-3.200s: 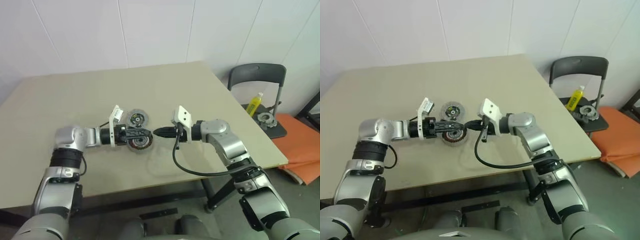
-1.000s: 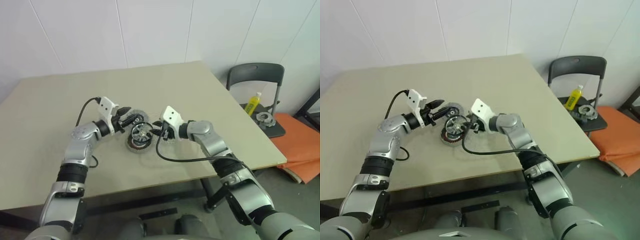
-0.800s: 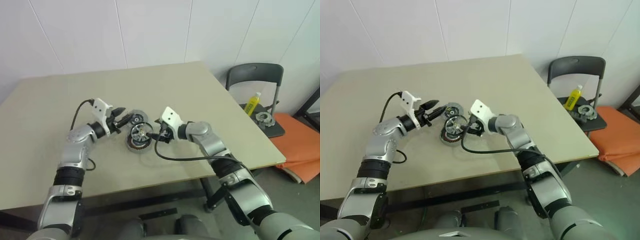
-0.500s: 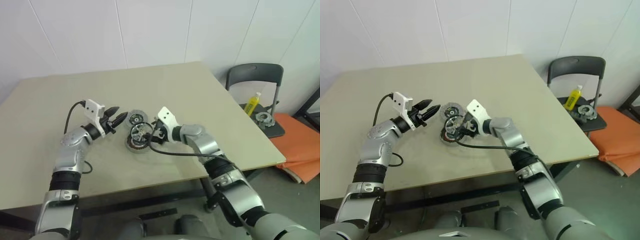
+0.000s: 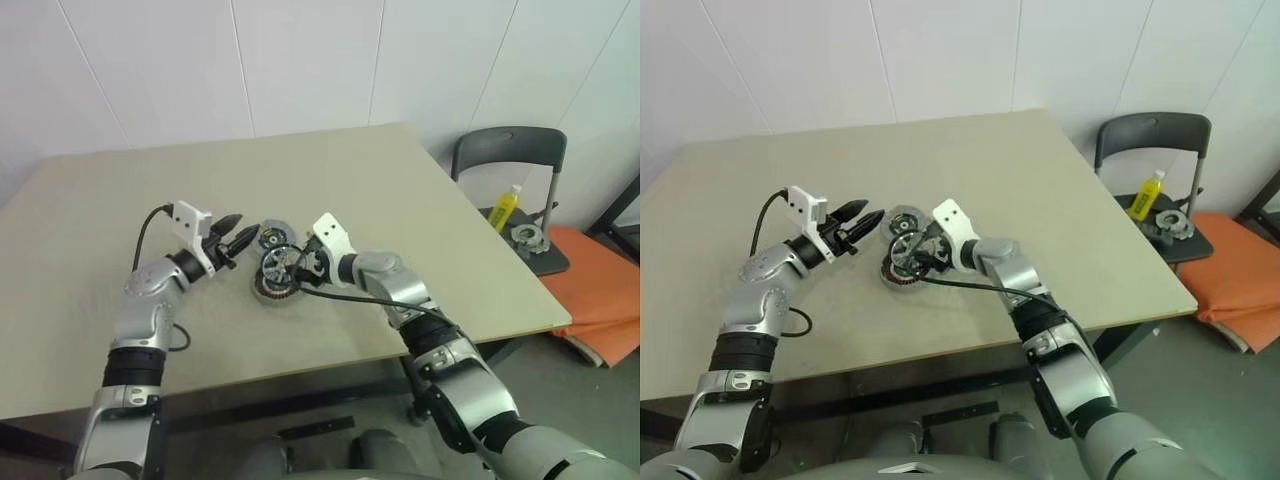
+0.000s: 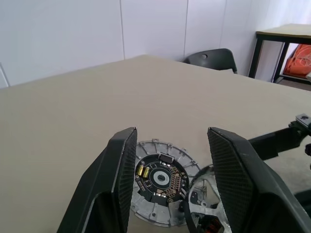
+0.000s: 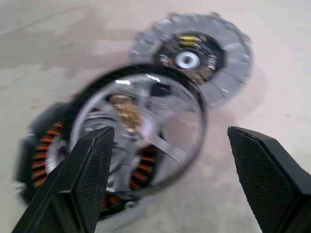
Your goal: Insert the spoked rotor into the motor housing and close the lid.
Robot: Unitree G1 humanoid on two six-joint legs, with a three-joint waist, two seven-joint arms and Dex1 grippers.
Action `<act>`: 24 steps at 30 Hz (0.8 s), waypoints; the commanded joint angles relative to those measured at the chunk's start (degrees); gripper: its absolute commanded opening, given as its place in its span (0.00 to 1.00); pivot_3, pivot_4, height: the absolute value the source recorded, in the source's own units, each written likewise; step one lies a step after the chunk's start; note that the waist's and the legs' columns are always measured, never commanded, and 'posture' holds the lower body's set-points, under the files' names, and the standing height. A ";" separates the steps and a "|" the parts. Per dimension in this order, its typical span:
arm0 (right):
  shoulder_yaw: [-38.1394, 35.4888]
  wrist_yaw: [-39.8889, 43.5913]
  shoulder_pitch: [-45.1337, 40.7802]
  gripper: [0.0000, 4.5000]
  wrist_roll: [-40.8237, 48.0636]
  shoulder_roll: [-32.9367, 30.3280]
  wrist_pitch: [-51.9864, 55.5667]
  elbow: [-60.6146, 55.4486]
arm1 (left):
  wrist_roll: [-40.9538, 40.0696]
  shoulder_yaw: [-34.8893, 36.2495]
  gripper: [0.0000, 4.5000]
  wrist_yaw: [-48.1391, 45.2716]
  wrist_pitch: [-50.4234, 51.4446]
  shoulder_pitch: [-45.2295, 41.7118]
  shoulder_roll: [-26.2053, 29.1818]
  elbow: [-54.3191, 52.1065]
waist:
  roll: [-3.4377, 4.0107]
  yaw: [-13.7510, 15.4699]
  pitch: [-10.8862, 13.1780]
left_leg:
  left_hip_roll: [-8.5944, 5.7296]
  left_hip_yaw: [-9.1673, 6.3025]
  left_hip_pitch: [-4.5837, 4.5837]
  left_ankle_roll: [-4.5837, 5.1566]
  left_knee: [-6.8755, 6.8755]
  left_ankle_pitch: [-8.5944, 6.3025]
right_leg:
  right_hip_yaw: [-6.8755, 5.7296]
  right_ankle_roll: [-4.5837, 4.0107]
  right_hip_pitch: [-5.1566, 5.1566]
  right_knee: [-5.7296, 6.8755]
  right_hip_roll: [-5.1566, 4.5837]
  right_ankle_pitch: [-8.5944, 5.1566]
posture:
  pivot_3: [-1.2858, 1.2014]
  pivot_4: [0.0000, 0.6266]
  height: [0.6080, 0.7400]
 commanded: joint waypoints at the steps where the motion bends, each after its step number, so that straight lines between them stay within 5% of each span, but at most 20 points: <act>1: -1.55 -2.44 -2.74 0.86 -0.49 0.16 -1.47 1.74 | -0.67 0.33 0.55 0.08 -0.20 -0.22 0.19 -2.48 | 0.00 0.00 0.00 | 0.00 0.00 0.01 0.00 0.00 0.00 | 0.00 0.00 0.00 0.01 0.00 0.00 | 0.52 0.00 1.00; 8: -0.94 -0.98 -2.38 0.86 0.07 0.33 -1.37 2.90 | -0.63 0.09 0.55 0.03 -0.23 0.11 0.03 -3.10 | 0.00 -0.03 0.00 | 0.00 0.01 0.00 0.00 0.00 0.00 | 0.01 0.00 0.01 0.00 0.00 0.00 | 0.52 0.00 1.00; 11: -0.46 0.53 -1.85 0.73 0.28 0.34 -1.39 2.19 | -0.56 0.09 0.55 0.12 -0.25 0.15 -0.01 -3.13 | 0.00 0.00 0.00 | 0.00 0.01 0.02 0.00 0.00 0.00 | 0.01 0.00 0.01 0.02 0.01 0.00 | 0.52 0.00 1.00; 20: -0.41 1.61 -1.60 0.05 -0.30 0.25 -2.13 1.99 | -0.03 -0.12 0.55 0.44 -0.76 0.02 -0.19 -2.48 | 0.00 0.01 0.00 | 0.00 0.00 0.03 0.00 0.02 0.00 | 0.01 0.01 0.03 0.02 0.01 -0.01 | 0.52 0.00 1.00; 24: -0.41 1.10 -1.84 0.01 -0.83 0.04 -2.59 2.50 | 0.46 -0.14 0.55 0.79 -1.17 -0.02 -0.18 -1.88 | -0.01 -0.02 0.00 | 0.00 0.01 0.03 0.00 0.02 0.00 | 0.01 0.01 0.03 0.02 0.01 -0.01 | 0.52 0.00 1.00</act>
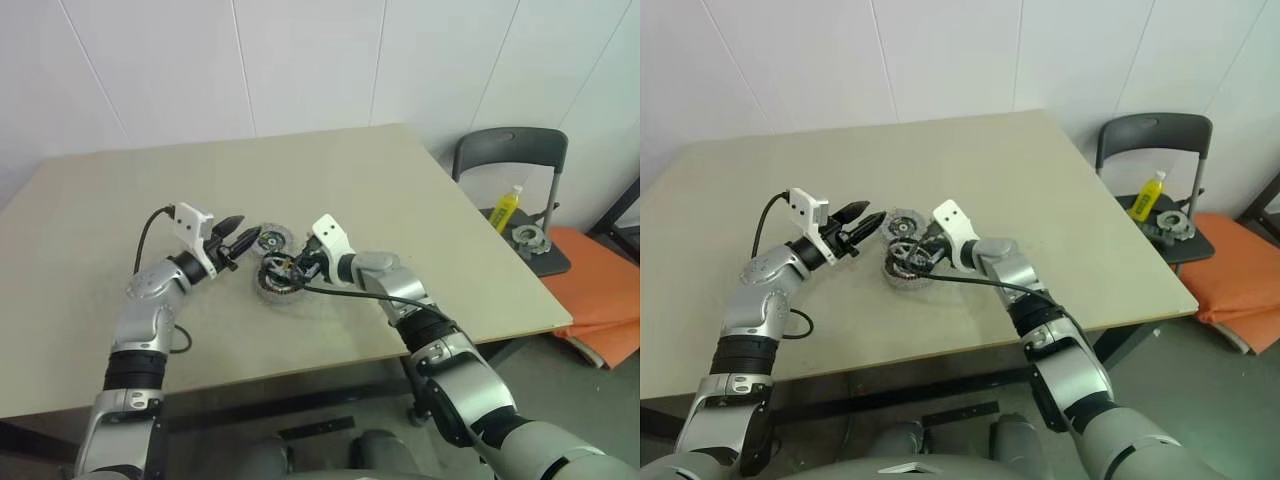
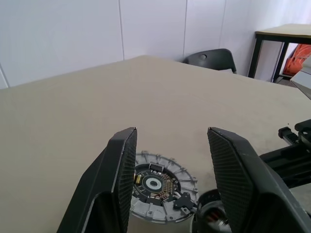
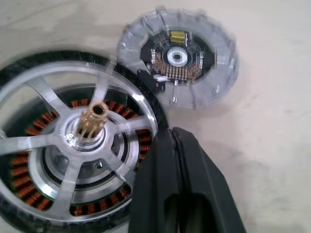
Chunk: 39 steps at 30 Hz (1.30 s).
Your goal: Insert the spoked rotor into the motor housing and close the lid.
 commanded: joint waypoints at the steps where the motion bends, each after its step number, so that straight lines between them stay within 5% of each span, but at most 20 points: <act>1: -0.59 -0.63 -0.94 0.01 -0.11 0.02 -0.98 -0.44 | 0.26 0.13 0.55 0.60 -1.19 -0.71 0.08 -0.62 | 0.00 -0.01 0.00 | 0.00 0.00 0.00 0.00 0.00 0.00 | 0.00 0.00 0.00 0.00 0.00 0.00 | 0.52 0.00 1.00; 22: -0.10 5.13 0.06 0.01 0.90 -1.21 -3.80 -3.33 | -0.08 -0.11 0.55 -2.17 -1.25 -0.18 1.49 -0.99 | 0.00 -0.02 0.00 | 0.00 0.00 -0.01 0.00 -0.02 0.00 | 0.00 0.01 -0.02 0.00 0.01 -0.01 | 0.52 0.00 1.00; 29: 6.75 5.83 0.19 0.01 -7.12 -5.36 -10.66 -0.77 | 0.36 -0.45 0.55 -2.21 -1.48 -0.21 1.41 -0.90 | 0.00 -0.02 0.00 | 0.00 0.01 -0.01 0.00 -0.01 0.00 | 0.00 0.02 -0.02 0.00 0.01 -0.02 | 0.52 0.00 1.00; 39: 2.22 7.85 1.04 0.01 -1.30 -2.87 -6.25 -2.39 | 0.89 -0.86 0.55 -2.05 -2.00 -0.13 1.25 0.18 | 0.00 -0.02 0.00 | 0.02 0.00 0.00 0.00 -0.01 0.00 | 0.00 0.01 -0.01 0.00 0.02 -0.01 | 0.52 0.00 1.00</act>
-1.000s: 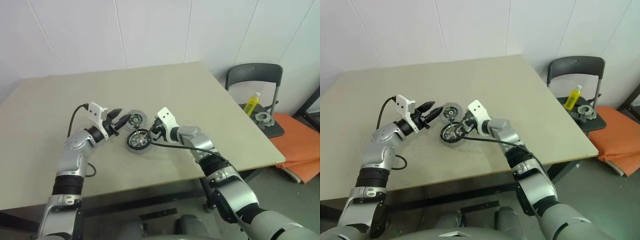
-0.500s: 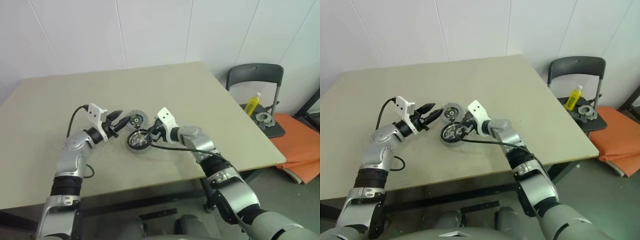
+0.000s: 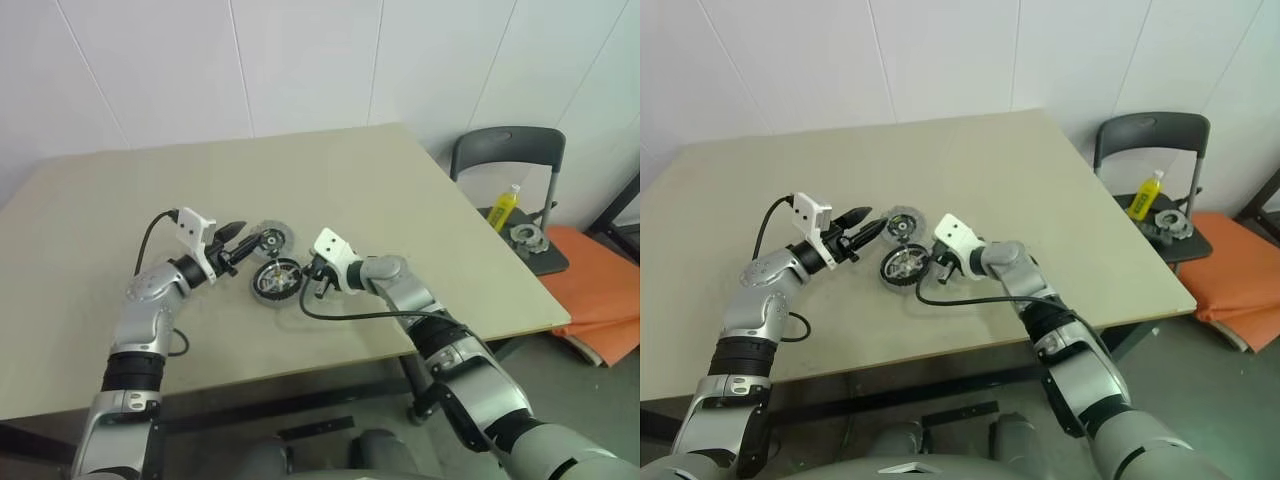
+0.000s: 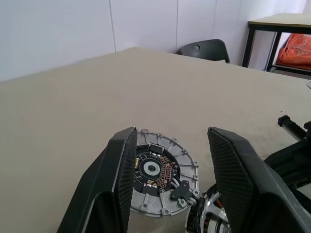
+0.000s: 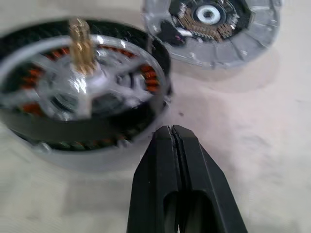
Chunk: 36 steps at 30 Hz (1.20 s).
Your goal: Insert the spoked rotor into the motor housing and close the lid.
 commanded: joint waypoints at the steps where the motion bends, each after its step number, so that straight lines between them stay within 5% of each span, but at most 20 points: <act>1: -2.17 0.13 -0.97 0.01 2.40 1.25 0.69 -2.15 | 0.36 -0.09 0.55 -0.05 -1.14 -0.58 0.43 -0.82 | 0.00 0.00 0.00 | 0.00 0.00 0.00 0.00 0.00 0.00 | 0.00 0.00 0.00 0.00 0.00 0.00 | 0.52 0.00 1.00; 27: -3.86 5.79 0.50 0.01 7.38 1.62 8.07 -4.11 | -0.71 -2.06 0.55 -6.47 1.91 1.87 1.53 -3.25 | 0.00 -0.47 0.00 | 0.17 -0.01 0.03 0.00 -0.03 0.00 | 0.01 0.00 -0.04 0.02 0.22 -0.01 | 0.52 0.00 1.00; 36: -4.04 4.68 0.00 0.01 6.86 1.57 7.33 -2.27 | 1.43 -4.30 0.55 -14.27 0.79 3.17 10.53 -11.91 | 0.01 -1.07 0.01 | 0.19 -0.01 0.04 0.00 -0.03 0.00 | 0.04 -0.08 -0.10 0.10 0.25 -0.08 | 0.52 0.00 1.00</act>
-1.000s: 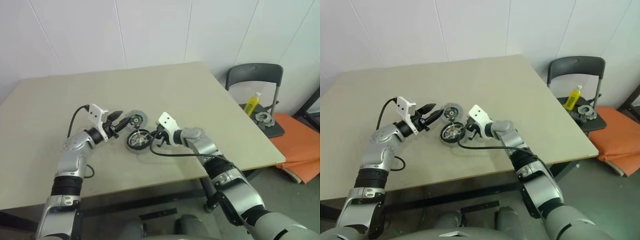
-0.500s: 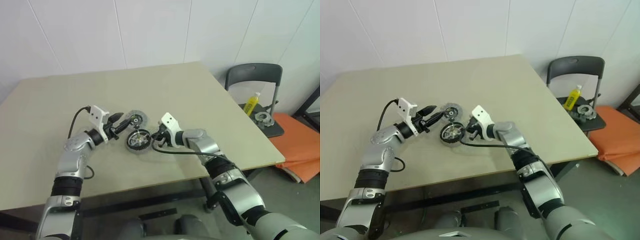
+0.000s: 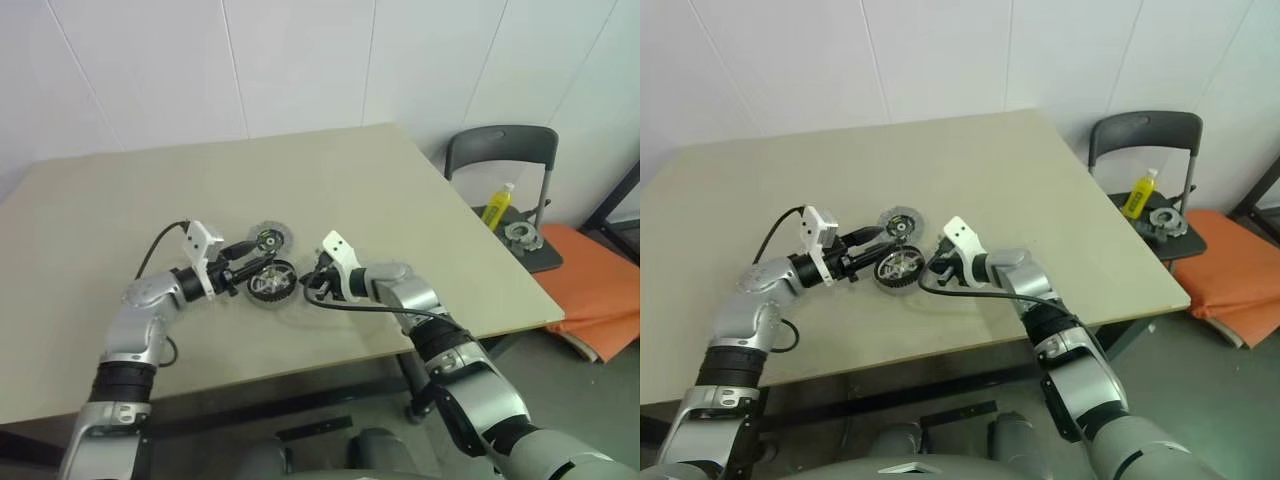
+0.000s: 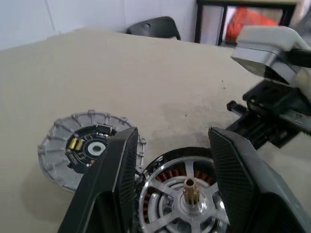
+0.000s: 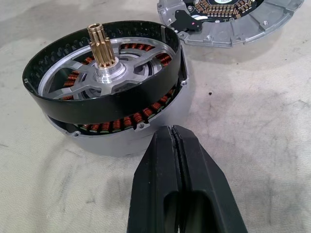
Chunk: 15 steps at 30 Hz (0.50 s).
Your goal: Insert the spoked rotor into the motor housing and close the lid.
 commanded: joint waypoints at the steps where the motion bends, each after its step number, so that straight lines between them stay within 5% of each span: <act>1: -0.98 -0.32 -1.76 0.01 0.79 0.46 -1.28 -0.37 | 0.96 -1.36 0.55 -3.82 -1.27 -0.50 4.73 -7.50 | 0.01 -0.14 0.01 | 0.00 0.00 -0.01 0.00 0.00 0.00 | 0.00 -0.02 -0.01 0.00 0.00 -0.02 | 0.52 0.00 1.00; 15: -0.90 -1.13 -2.82 0.01 0.43 1.07 -3.07 2.40 | 5.20 -11.40 0.55 -20.05 -1.44 -5.48 17.84 -10.05 | 0.07 -0.36 0.04 | 0.00 0.01 -0.01 0.00 0.00 0.00 | 0.03 -0.06 -0.03 0.03 0.01 -0.08 | 0.52 0.00 1.00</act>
